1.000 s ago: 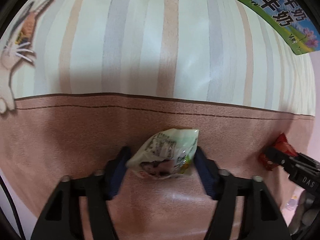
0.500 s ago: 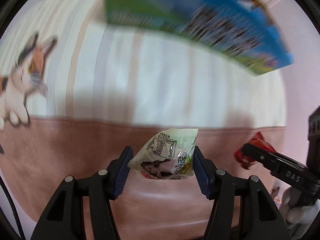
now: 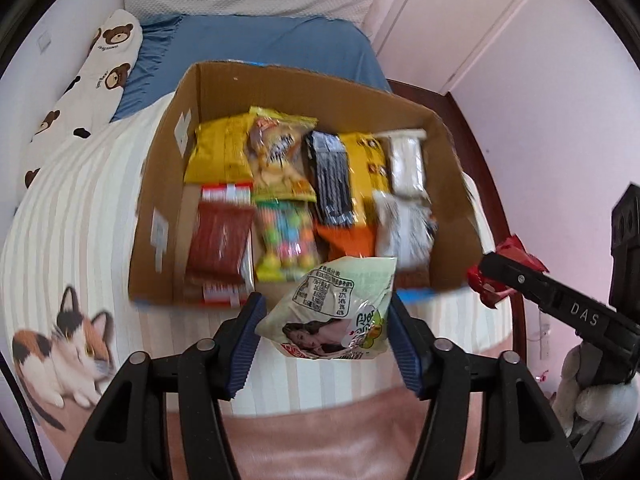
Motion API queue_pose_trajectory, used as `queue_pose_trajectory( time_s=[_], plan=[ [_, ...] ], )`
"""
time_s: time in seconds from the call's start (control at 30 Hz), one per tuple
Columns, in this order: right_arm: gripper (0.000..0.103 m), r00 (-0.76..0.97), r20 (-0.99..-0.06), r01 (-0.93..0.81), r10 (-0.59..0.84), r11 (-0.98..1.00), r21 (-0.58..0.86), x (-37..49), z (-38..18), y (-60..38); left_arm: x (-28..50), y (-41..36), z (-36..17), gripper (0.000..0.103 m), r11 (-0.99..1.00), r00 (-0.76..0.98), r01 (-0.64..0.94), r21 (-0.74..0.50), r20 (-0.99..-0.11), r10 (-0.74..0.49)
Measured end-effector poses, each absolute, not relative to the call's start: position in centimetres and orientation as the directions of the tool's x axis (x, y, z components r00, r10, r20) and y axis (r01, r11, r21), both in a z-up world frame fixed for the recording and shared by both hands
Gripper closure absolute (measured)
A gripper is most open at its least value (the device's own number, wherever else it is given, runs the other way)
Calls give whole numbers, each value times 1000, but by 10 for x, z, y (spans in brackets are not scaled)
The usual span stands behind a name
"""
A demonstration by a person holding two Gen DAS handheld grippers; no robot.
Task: Organize snacks
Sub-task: 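Lift and carry the red and white packets over the box, then open both tools to drop the packets into the box and withdraw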
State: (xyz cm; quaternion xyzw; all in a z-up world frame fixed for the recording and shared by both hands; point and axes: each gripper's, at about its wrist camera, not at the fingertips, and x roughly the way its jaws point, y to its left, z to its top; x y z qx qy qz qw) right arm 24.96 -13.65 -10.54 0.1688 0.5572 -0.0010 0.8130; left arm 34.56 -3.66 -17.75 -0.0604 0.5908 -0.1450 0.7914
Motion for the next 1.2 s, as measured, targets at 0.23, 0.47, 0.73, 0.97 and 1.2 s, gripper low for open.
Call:
queue_pose_trajectory(
  time_s=[0.23,0.47,0.73,0.97,1.2],
  plan=[
    [13,271,-953,215,137,956,199,295,-144,-153,396,-35,-214,15,983,191,114,-147,-967,-167],
    [5,251,-965,203,80,970,133,294,-155,-148,395,-34,-223,1,986,212,114,-118,-967,-140],
    [5,299,-954,188,-8,981,50,280,-138,-143,380,-39,-212,1,989,252,122,-85,-961,-114],
    [4,372,-927,185,-47,982,25,254,-108,-138,352,-42,-185,1,992,315,110,-57,-945,-89],
    [2,451,-891,172,-52,985,30,217,-70,-134,312,-39,-139,1,995,439,96,-4,-897,-46]
  ],
)
